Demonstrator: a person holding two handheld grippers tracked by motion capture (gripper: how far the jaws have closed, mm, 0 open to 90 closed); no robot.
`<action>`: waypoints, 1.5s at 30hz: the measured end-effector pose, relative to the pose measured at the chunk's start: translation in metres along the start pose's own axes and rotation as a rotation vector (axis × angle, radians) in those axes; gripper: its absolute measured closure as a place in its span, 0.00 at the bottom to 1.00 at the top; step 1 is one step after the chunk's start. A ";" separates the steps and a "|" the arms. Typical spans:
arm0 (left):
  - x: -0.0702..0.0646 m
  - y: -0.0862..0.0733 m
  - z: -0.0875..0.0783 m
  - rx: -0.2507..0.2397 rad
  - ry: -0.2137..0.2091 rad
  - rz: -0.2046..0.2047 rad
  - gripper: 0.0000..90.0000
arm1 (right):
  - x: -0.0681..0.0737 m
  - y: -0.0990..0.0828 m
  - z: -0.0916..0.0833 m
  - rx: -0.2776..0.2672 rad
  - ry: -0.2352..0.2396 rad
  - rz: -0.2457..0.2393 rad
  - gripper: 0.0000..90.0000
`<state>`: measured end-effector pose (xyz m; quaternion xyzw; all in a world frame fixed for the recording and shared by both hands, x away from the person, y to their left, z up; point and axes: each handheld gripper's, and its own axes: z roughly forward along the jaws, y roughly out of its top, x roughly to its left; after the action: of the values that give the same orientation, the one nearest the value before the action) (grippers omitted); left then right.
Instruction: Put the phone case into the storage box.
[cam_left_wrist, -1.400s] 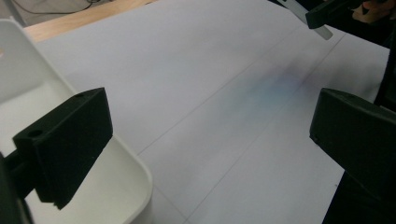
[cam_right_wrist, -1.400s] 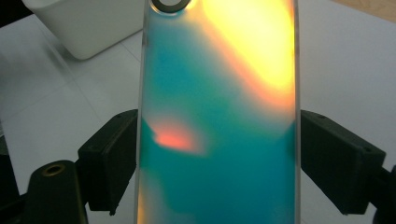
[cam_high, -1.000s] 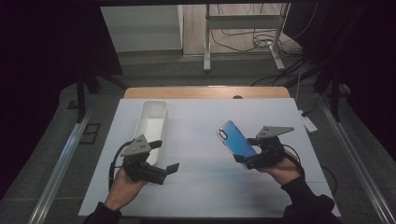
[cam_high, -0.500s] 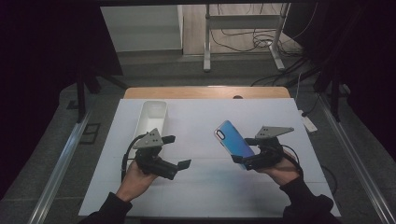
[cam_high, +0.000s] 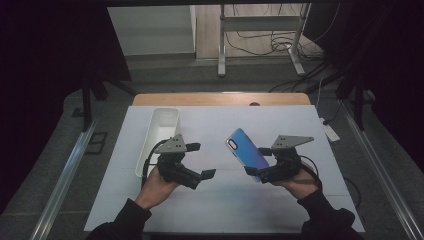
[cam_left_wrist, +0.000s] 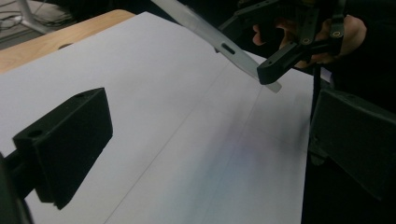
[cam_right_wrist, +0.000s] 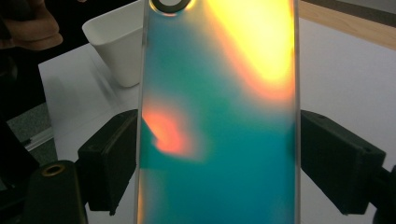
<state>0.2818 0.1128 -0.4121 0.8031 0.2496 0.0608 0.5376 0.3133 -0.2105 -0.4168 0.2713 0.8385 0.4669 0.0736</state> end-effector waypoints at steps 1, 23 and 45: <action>0.000 0.001 0.002 0.001 -0.005 0.003 0.00 | 0.001 0.000 0.000 -0.002 0.004 -0.001 0.19; 0.002 0.013 0.027 0.001 -0.136 0.012 0.00 | 0.012 0.005 0.001 -0.042 0.068 -0.008 0.19; 0.007 0.014 0.033 -0.011 -0.265 -0.003 0.38 | 0.018 0.007 0.000 -0.057 0.102 -0.013 0.19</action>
<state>0.3044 0.0845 -0.4142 0.8008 0.1774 -0.0451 0.5703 0.3010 -0.1977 -0.4089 0.2392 0.8293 0.5034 0.0415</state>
